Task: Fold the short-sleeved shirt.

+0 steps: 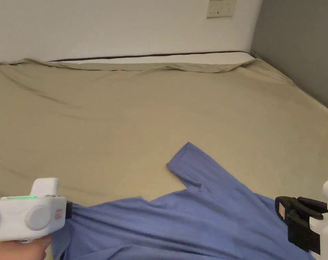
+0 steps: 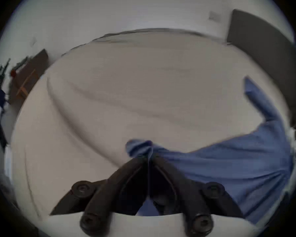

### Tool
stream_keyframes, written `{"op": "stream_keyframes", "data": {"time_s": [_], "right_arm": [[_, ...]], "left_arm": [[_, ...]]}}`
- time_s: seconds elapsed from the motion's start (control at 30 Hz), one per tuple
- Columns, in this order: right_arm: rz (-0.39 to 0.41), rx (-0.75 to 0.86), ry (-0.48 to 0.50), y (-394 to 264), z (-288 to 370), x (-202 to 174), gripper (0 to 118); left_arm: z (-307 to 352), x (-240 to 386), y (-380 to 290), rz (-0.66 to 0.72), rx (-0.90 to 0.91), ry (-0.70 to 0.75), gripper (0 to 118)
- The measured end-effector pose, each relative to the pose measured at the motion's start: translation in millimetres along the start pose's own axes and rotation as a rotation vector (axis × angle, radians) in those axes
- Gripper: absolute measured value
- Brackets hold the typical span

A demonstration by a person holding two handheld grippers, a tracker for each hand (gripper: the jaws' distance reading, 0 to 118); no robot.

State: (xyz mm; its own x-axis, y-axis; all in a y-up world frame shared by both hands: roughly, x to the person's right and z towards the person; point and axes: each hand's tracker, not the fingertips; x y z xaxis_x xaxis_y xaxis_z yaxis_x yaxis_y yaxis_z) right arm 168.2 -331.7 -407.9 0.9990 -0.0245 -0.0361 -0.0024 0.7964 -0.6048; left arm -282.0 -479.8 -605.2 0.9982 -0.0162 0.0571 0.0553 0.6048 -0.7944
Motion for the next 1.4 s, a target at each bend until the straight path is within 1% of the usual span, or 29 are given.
{"op": "stream_keyframes", "data": {"time_s": [0.13, 0.2, 0.27, 0.3, 0.33, 0.4, 0.43, 0.47, 0.53, 0.63, 0.73, 0.77, 0.8, 0.83, 0.87, 0.9, 0.93, 0.97, 1.0, 1.03, 1.07, 1.13, 1.17, 1.2, 1.23, 1.3, 1.33, 1.37, 1.4], "right_arm": [[0.045, -0.035, -0.003, 9, -26, 23, 3], [0.060, -0.043, 0.016, 23, -44, 45, 3], [0.047, -0.097, 0.047, 40, -76, 70, 5], [0.051, -0.135, 0.069, 47, -96, 83, 19], [0.087, -0.192, 0.069, 52, -117, 93, 38], [0.179, -0.292, 0.047, 52, -159, 105, 106], [0.214, -0.362, 0.043, 47, -183, 110, 114], [0.217, -0.429, 0.037, 40, -202, 115, 114], [0.237, -0.524, 0.003, 27, -231, 123, 114], [0.310, -0.665, -0.072, 8, -260, 130, 114], [0.261, -0.685, -0.065, 3, -269, 137, 113], [0.250, -0.696, -0.062, 3, -271, 133, 111], [0.242, -0.701, -0.052, 3, -272, 129, 100], [0.237, -0.694, 0.010, 6, -262, 119, 84], [0.270, -0.681, 0.045, 8, -255, 110, 59], [0.292, -0.669, 0.070, 8, -250, 102, 16], [0.305, -0.669, 0.099, 9, -244, 93, 6], [0.319, -0.631, 0.064, 8, -230, 85, 6], [0.309, -0.567, 0.061, 11, -217, 83, 6], [0.247, -0.497, 0.098, 17, -201, 85, 6], [0.161, -0.423, 0.149, 26, -178, 89, 6], [-0.051, -0.215, 0.289, 47, -123, 104, 6], [-0.124, -0.133, 0.357, 58, -96, 111, 6], [-0.141, -0.065, 0.350, 70, -72, 114, 6], [-0.124, -0.008, 0.334, 88, -43, 112, 6], [-0.083, 0.109, 0.277, 119, -3, 113, 6], [-0.091, 0.150, 0.269, 138, 16, 114, 6], [-0.092, 0.166, 0.281, 157, 29, 111, 6], [-0.092, 0.188, 0.263, 170, 40, 109, 6]], "left_arm": [[43, 1, -7, 0.107, 0.099, -0.100, 0], [81, -1, -11, 0.223, 0.175, -0.235, 0], [105, -5, -17, 0.292, 0.227, -0.330, 0], [114, -4, -19, 0.291, 0.237, -0.352, 0], [125, -4, -17, 0.267, 0.244, -0.331, 0], [138, 2, -23, 0.264, 0.237, -0.345, 0], [144, 3, -27, 0.259, 0.237, -0.350, 0], [149, 3, -27, 0.264, 0.236, -0.362, 0], [157, 3, -28, 0.216, 0.275, -0.329, 0], [163, 7, -30, 0.226, 0.259, -0.338, 0], [163, 12, -30, 0.204, 0.250, -0.327, 0], [160, 14, -31, 0.229, 0.233, -0.353, 0], [158, 15, -31, 0.230, 0.229, -0.359, 0], [155, 16, -31, 0.239, 0.220, -0.370, 0], [154, 17, -32, 0.244, 0.218, -0.374, 0], [152, 18, -33, 0.246, 0.218, -0.368, 0], [151, 18, -34, 0.257, 0.220, -0.367, 0], [151, 17, -36, 0.284, 0.228, -0.377, 0], [155, 15, -40, 0.329, 0.243, -0.402, 0], [157, 10, -43, 0.366, 0.257, -0.429, 0], [163, 5, -46, 0.421, 0.284, -0.475, 0], [178, -10, -51, 0.522, 0.359, -0.546, 0], [186, -18, -49, 0.555, 0.395, -0.566, 0], [192, -25, -43, 0.571, 0.418, -0.575, 0], [199, -32, -34, 0.574, 0.447, -0.566, 0], [218, -43, -10, 0.526, 0.486, -0.460, 0], [229, -52, 5, 0.506, 0.517, -0.431, 0], [237, -61, 19, 0.514, 0.550, -0.442, 0], [245, -67, 32, 0.531, 0.562, -0.466, 0]]}}
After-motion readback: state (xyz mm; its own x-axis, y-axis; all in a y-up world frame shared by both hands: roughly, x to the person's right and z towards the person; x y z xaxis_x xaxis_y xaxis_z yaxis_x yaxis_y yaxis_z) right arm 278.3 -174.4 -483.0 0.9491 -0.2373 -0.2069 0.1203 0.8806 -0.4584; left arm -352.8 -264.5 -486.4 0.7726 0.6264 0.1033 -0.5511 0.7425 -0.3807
